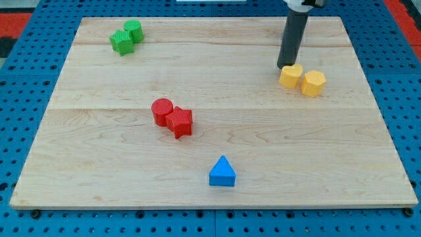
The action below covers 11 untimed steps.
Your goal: Push the blue cube diagonally to the top left of the yellow heart
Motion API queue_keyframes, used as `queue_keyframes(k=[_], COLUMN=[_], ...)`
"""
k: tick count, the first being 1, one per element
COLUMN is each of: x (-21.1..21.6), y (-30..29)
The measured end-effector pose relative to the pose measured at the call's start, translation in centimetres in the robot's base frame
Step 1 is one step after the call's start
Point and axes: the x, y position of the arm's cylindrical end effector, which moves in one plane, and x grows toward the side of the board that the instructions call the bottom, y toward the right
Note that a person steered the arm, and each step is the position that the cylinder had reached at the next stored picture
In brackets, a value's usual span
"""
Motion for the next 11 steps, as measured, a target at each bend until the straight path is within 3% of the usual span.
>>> queue_keyframes(k=[2,4,6,9,10,11], x=[-4.1,-13.2,-10.1,-11.5,-10.1,-6.9], y=[8.7,5.5,-9.7,-6.0,-4.4,-8.3])
